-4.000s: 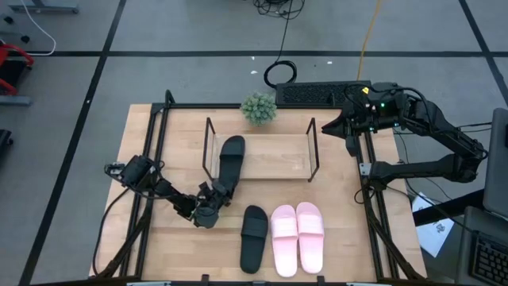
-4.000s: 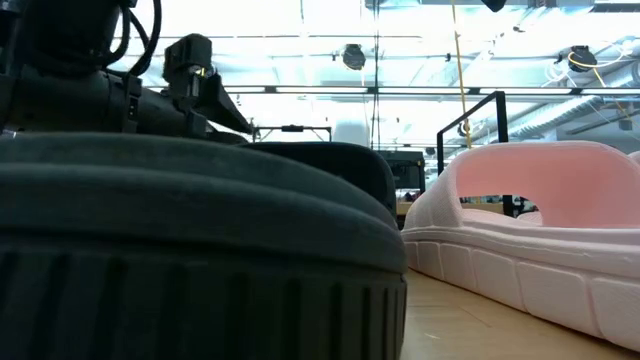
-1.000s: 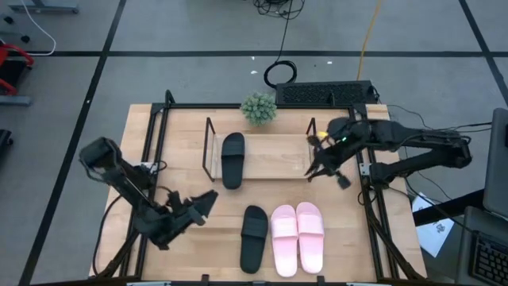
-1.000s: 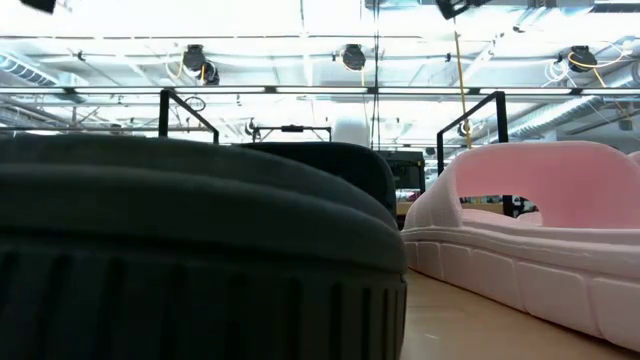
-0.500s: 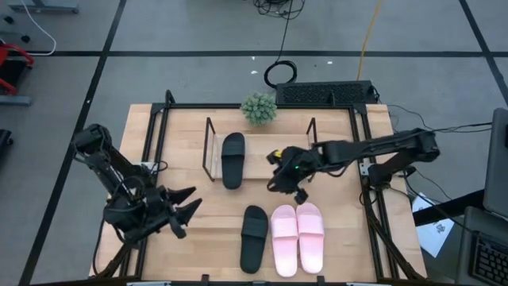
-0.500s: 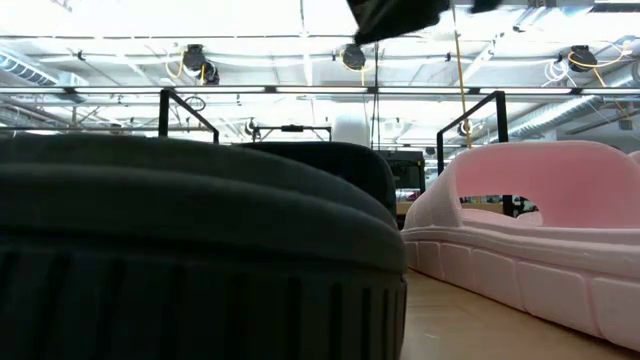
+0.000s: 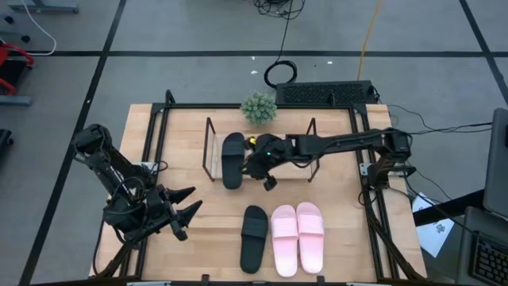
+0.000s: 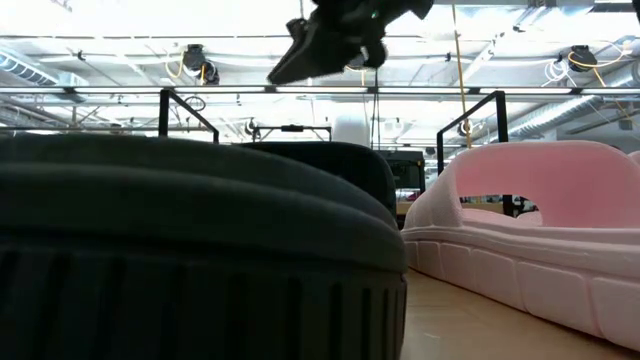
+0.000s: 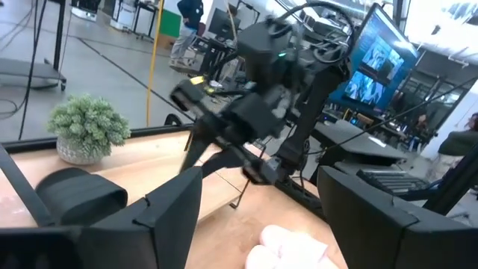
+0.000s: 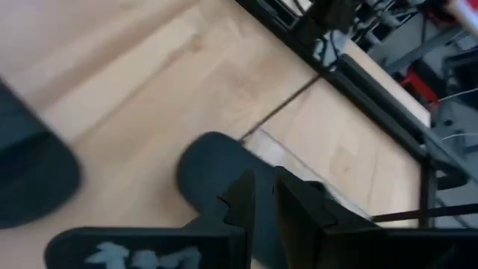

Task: Pick and place slides into the shelf
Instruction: Put the left black slides on the shelf

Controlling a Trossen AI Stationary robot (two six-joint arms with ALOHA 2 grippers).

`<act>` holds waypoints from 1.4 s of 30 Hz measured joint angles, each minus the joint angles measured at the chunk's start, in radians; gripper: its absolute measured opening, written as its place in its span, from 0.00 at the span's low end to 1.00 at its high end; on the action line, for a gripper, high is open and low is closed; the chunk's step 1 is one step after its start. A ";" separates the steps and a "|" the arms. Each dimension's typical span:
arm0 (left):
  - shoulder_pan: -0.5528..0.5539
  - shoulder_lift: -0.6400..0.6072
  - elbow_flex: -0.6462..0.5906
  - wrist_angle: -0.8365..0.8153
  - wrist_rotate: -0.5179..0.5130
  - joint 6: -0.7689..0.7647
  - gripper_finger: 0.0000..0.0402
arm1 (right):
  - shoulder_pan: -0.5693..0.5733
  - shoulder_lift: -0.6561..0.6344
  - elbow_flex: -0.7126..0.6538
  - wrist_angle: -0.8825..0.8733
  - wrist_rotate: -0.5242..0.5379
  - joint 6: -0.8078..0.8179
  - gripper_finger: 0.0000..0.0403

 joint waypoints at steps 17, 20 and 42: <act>0.000 0.000 0.000 -0.002 0.001 0.136 0.66 | -0.121 0.172 0.000 0.125 0.129 -0.044 0.11; 0.000 0.000 0.000 -0.002 0.001 0.136 0.66 | -0.120 0.177 0.000 0.135 0.157 -0.043 0.11; 0.000 0.000 0.000 -0.032 0.001 0.142 0.66 | -0.022 0.171 0.000 0.138 0.289 0.002 0.11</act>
